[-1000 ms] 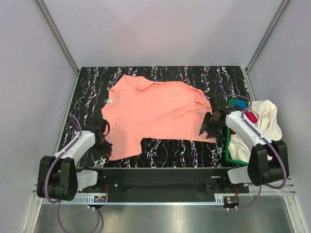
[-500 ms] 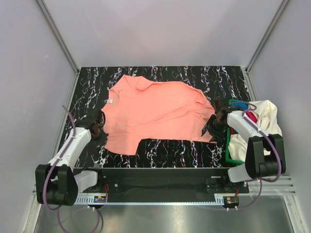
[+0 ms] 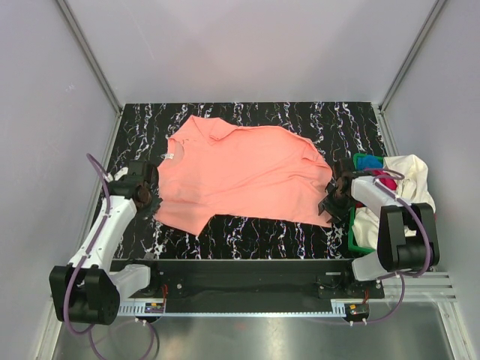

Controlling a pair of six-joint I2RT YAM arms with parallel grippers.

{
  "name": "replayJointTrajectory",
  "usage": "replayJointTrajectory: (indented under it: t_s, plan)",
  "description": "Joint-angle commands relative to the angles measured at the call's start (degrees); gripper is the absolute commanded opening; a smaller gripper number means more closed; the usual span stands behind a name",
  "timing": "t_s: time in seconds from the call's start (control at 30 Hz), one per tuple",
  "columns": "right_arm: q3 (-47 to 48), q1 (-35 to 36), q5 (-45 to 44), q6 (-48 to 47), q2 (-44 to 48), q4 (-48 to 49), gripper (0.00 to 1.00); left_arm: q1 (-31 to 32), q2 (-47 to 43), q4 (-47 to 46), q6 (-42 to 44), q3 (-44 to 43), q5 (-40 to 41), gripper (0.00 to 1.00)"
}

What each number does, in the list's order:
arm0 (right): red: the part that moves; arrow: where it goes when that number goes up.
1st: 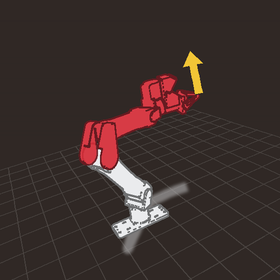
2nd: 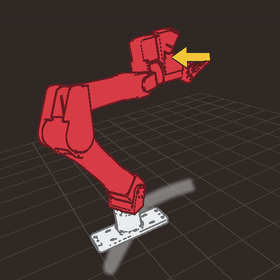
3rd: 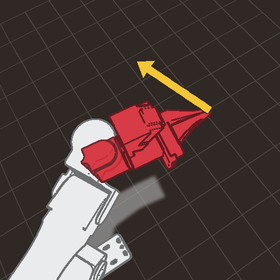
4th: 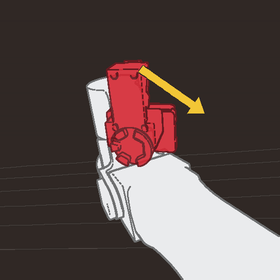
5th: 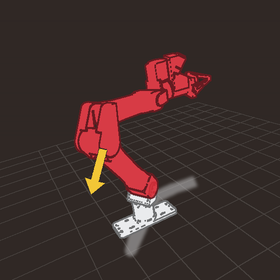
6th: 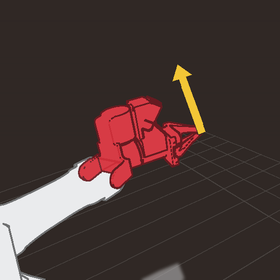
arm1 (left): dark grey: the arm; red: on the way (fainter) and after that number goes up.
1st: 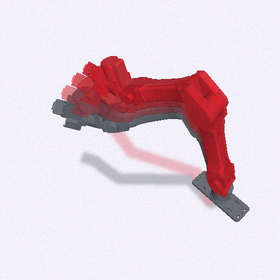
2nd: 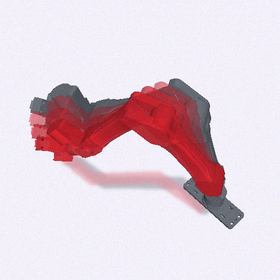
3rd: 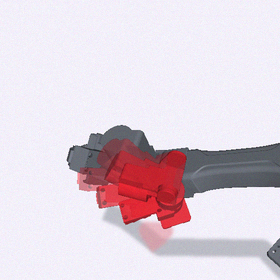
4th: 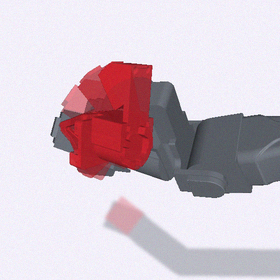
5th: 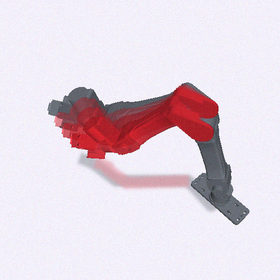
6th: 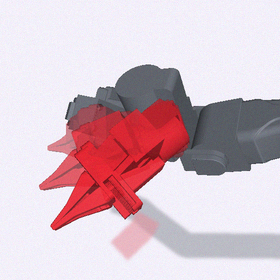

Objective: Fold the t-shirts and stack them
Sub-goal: Flatten the tshirt out

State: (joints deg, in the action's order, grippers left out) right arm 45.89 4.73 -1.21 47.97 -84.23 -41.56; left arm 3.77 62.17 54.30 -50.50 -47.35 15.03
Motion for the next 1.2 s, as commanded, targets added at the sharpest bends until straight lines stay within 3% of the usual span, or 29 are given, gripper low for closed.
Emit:
replayJointTrajectory:
  t_s: [0.0, 0.27, 0.37, 0.43, 0.47, 0.5, 0.57, 0.73, 0.93, 1.0, 1.17]
  plan:
    - [-1.06, 0.1, -3.01, 2.66, -1.29, 2.18, 0.47, -0.25, 0.41, -1.04, 1.19, -2.83, 2.55, 0.0]
    - [-3.7, 0.01, -1.08, 4.51, -1.46, 2.71, 0.55, -0.25, 1.11, -2.09, 2.25, -3.01, 2.11, 0.0]
    - [-3.79, -0.07, 0.42, 4.16, -4.96, 5.87, 0.52, -0.25, 1.37, -2.27, 2.51, -3.53, 2.2, 0.0]
    - [-1.86, 0.01, 0.77, 2.93, -7.0, 6.05, 0.39, -0.25, 1.55, -2.1, 2.6, -4.15, 1.94, 0.0]
    - [-0.55, 0.01, 0.95, 2.23, -7.7, 6.49, 0.29, -0.25, 1.64, -2.18, 2.6, -5.11, 1.94, 0.0]
    - [0.25, 0.01, 1.04, 1.7, -7.88, 5.97, 0.13, -0.25, 1.72, -2.1, 2.6, -5.73, 1.85, 0.0]
    - [1.57, 0.01, 2.61, 1.52, -7.19, 5.26, 0.01, -0.25, 1.72, -2.01, 2.43, -7.57, 1.76, 0.0]
    - [6.75, 0.01, 2.53, -1.29, -3.59, 0.61, 0.0, -0.25, 1.02, -3.85, 4.52, -13.71, 0.27, 0.0]
    - [24.3, 0.01, 1.92, -5.77, -3.91, -1.15, 0.0, -0.43, 3.39, -16.31, 14.53, -27.58, -9.82, 0.0]
    - [35.11, 0.01, 1.92, -8.31, -6.29, -0.63, 0.0, -0.69, 6.63, -22.97, 16.74, -33.12, -14.67, 0.0]
    - [65.2, -0.07, 1.48, -12.36, -15.43, -2.82, 0.0, -1.31, 17.77, -32.41, 25.44, -57.81, -23.19, 0.0]
